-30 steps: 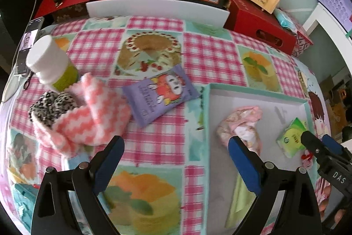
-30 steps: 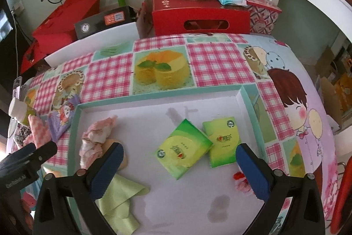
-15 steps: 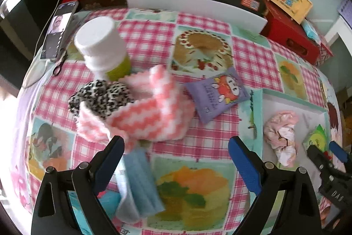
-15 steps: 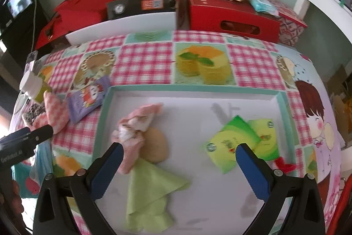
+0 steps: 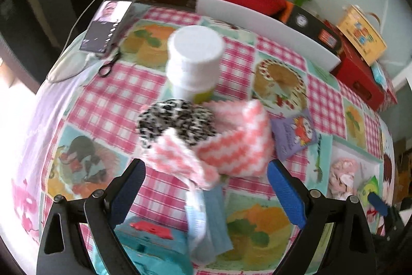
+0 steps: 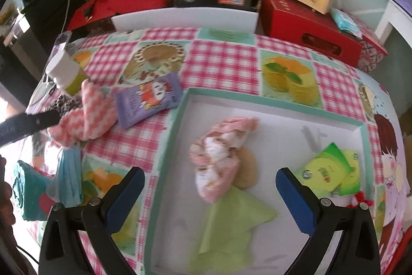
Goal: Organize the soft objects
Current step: 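Move both grippers back toward the pile of soft items, then grasp the leopard-print scrunchie with the left gripper while the right gripper grasps the pink zigzag towel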
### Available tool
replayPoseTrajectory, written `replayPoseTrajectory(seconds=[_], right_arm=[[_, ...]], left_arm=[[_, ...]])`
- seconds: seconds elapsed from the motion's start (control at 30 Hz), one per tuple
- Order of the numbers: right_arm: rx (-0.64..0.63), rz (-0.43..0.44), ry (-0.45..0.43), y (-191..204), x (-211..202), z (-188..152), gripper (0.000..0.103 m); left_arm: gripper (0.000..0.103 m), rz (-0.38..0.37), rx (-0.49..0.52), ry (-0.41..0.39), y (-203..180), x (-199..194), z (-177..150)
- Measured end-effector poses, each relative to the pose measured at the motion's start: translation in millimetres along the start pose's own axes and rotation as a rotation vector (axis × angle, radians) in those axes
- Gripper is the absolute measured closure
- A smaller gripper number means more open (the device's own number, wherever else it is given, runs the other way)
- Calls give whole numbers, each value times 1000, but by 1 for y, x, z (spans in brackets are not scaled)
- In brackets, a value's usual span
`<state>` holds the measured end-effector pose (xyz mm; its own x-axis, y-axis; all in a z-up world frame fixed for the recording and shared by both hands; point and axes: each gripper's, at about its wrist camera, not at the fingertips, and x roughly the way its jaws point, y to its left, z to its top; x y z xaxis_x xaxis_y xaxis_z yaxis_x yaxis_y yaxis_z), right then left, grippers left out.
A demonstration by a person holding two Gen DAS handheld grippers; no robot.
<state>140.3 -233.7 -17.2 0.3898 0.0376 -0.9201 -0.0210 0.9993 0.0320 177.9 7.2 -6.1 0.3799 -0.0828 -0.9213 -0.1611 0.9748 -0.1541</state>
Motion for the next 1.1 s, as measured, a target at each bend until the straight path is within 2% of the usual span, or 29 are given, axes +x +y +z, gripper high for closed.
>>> replayPoseTrajectory(seconds=[0.2, 0.53, 0.8, 1.1], right_arm=[[-31, 22, 21, 18, 10, 0, 0], [-59, 23, 12, 36, 18, 6, 0], [-83, 30, 2, 45, 22, 13, 0], [-153, 116, -52, 80, 19, 31, 0]], left_arm=[[8, -1, -53, 14, 17, 10, 5], [9, -34, -73, 28, 26, 23, 11], [12, -44, -150, -11, 48, 21, 23], [13, -51, -177, -22, 53, 27, 34]])
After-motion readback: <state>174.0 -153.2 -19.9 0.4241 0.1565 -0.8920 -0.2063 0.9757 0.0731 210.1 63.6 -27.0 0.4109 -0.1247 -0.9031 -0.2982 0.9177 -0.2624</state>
